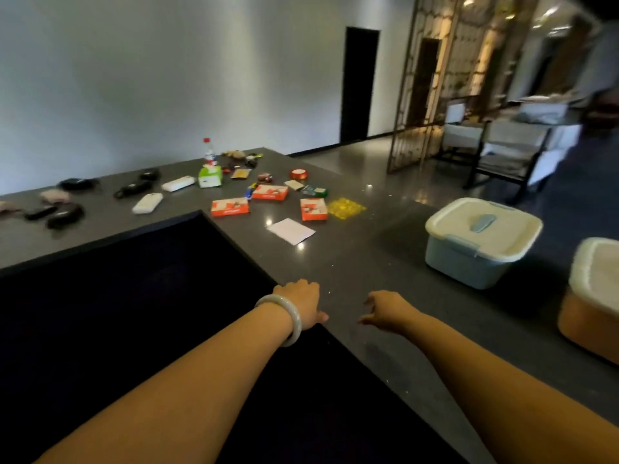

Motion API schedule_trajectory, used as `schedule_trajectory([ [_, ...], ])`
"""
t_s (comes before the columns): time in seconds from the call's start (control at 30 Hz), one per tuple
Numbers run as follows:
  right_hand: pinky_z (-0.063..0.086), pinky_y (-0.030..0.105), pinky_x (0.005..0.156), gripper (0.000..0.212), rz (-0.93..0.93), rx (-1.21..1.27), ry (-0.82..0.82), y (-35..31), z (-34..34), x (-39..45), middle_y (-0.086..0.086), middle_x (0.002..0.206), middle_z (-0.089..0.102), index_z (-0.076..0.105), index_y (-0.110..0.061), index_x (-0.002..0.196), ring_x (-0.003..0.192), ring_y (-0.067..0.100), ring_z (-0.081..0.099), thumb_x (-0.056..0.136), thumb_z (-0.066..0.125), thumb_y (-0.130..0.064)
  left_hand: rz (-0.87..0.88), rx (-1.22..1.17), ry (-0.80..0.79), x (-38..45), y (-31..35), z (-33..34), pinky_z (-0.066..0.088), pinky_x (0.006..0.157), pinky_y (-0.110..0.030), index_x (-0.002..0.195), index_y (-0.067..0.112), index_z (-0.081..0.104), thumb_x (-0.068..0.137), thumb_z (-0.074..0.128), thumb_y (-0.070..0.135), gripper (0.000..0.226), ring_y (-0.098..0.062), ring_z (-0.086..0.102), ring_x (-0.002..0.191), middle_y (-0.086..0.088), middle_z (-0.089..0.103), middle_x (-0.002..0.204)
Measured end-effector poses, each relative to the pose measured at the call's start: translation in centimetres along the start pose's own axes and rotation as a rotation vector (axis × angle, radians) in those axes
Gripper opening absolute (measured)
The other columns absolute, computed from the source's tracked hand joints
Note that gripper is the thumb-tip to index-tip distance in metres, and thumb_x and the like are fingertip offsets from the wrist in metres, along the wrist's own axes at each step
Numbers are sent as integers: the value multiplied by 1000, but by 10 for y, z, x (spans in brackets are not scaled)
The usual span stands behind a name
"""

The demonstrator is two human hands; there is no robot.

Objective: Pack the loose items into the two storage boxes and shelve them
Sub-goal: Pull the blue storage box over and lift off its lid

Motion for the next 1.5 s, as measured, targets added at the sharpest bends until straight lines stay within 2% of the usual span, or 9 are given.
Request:
schedule_trajectory([
  [0.27, 46, 33, 95, 56, 307, 81, 189, 18, -32, 20, 10, 127, 58, 53, -10, 129, 114, 24, 55, 85, 69, -40, 305, 69, 20, 89, -3, -33, 41, 92, -44, 130, 14, 45, 90, 56, 50, 55, -33, 50, 119, -10, 48, 132],
  [0.57, 48, 30, 91, 60, 560, 139, 325, 79, -67, 18, 8, 127, 58, 52, -12, 132, 111, 21, 57, 83, 72, -40, 539, 91, 35, 168, 53, -59, 44, 91, -42, 137, 16, 41, 91, 57, 49, 60, -30, 51, 119, -7, 46, 134],
  [0.67, 46, 26, 83, 57, 598, 152, 359, 104, -86, 23, 7, 126, 58, 53, -13, 130, 108, 20, 58, 83, 72, -38, 570, 118, 65, 194, 77, -72, 47, 88, -40, 134, 17, 43, 91, 57, 48, 56, -29, 53, 114, -6, 48, 130],
  [0.8, 46, 32, 95, 55, 605, 125, 445, 140, -120, 29, 8, 125, 58, 51, -11, 130, 112, 22, 56, 85, 70, -36, 610, 162, 95, 231, 116, -93, 49, 86, -39, 129, 17, 46, 90, 58, 47, 51, -26, 55, 107, -5, 50, 125],
  [0.93, 50, 28, 80, 41, 628, 160, 547, 172, -157, 38, 6, 109, 63, 58, -14, 121, 91, 18, 60, 88, 66, -37, 645, 208, 138, 269, 153, -115, 48, 87, -41, 128, 17, 47, 90, 58, 46, 49, -27, 55, 108, -7, 50, 124],
  [1.0, 50, 27, 79, 40, 641, 137, 587, 189, -172, 46, 5, 108, 64, 58, -16, 120, 88, 16, 60, 88, 65, -39, 662, 205, 149, 287, 168, -122, 47, 88, -41, 126, 17, 48, 91, 58, 46, 47, -27, 55, 107, -6, 51, 123],
  [1.17, 47, 25, 82, 41, 730, 68, 646, 233, -193, 69, 5, 119, 63, 58, -16, 124, 99, 19, 61, 91, 62, -39, 671, 217, 108, 333, 197, -123, 47, 87, -42, 127, 18, 47, 92, 53, 48, 46, -27, 54, 106, -7, 51, 121],
  [1.3, 45, 34, 96, 45, 774, 56, 703, 267, -203, 86, 5, 127, 54, 52, -17, 130, 113, 24, 54, 92, 59, -39, 645, 154, 93, 374, 219, -121, 47, 87, -42, 127, 18, 47, 96, 45, 50, 45, -25, 54, 105, -6, 51, 121],
  [1.5, 45, 40, 95, 60, 850, 244, 742, 309, -213, 115, 10, 139, 44, 33, -13, 141, 122, 29, 50, 94, 54, -44, 558, -105, 0, 435, 254, -118, 44, 75, -38, 124, 14, 44, 99, 35, 51, 46, -25, 57, 95, -8, 54, 116],
])
Point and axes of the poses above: each hand's wrist, its own x-axis towards the middle knuckle, its own z-axis out of the palm, y = z × x, the point moved 2 cm from there along x, towards the middle knuckle
